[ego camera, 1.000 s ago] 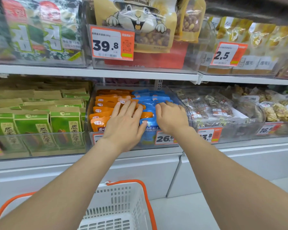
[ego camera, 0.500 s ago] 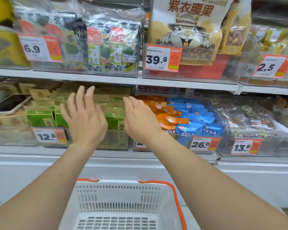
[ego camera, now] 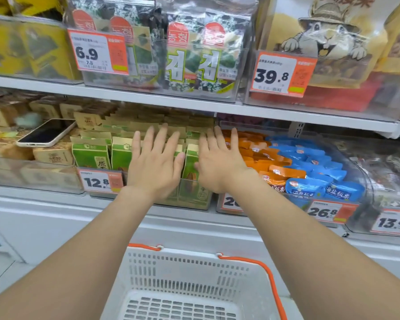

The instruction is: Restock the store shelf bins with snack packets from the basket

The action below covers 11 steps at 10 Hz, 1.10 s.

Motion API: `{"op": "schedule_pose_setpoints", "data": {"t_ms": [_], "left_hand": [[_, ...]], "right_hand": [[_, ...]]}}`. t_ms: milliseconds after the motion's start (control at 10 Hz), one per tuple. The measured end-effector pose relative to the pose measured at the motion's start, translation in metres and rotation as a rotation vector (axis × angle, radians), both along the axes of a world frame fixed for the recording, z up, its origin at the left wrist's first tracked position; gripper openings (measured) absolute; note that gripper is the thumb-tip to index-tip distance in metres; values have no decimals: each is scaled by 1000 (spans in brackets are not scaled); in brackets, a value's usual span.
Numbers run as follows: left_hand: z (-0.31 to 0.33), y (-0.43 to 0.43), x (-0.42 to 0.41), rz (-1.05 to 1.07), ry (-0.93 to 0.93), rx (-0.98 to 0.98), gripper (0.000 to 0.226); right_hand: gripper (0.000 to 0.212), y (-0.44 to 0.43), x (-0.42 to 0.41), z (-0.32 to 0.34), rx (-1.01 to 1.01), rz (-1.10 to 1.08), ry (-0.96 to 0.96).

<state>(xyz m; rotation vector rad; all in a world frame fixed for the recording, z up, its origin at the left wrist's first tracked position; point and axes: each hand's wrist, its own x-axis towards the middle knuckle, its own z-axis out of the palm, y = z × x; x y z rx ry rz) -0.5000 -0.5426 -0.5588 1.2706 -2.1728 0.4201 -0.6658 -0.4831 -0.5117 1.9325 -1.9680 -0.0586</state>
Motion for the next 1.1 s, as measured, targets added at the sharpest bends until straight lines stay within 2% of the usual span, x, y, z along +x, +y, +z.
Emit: {"op": "schedule_pose_setpoints", "data": {"t_ms": [100,200,300,400,500,700,800,900,1000,1100], "left_hand": [[-2,4,2,23,25,-49,64],[-1,7,16,157,171,-101,60],[-1,1,35,261,269,-53,59],[-2,-8,45,244,216,37,59],[0,-18,44,217,201,109,58],[5,-23,40,225,184,200,56],[9,-16,38,237,166,227,57],[14,-2,36,240,200,248,52],[14,15,34,146,266,137,44],[25,32,26,-12,595,63,32]], "right_hand": [[79,1,30,3,-155,63,-1],[77,-5,43,-2,-216,155,-153],[74,-16,51,-3,-240,88,-293],[68,-30,57,-4,-198,40,-357],[65,-38,50,-6,-151,69,-340],[70,-44,52,-8,-157,1,-412],[53,-39,58,-12,-163,-4,-374],[49,-28,55,-6,-119,17,-405],[47,-14,57,6,-171,49,-480],[39,10,71,20,-325,208,-754]]}}
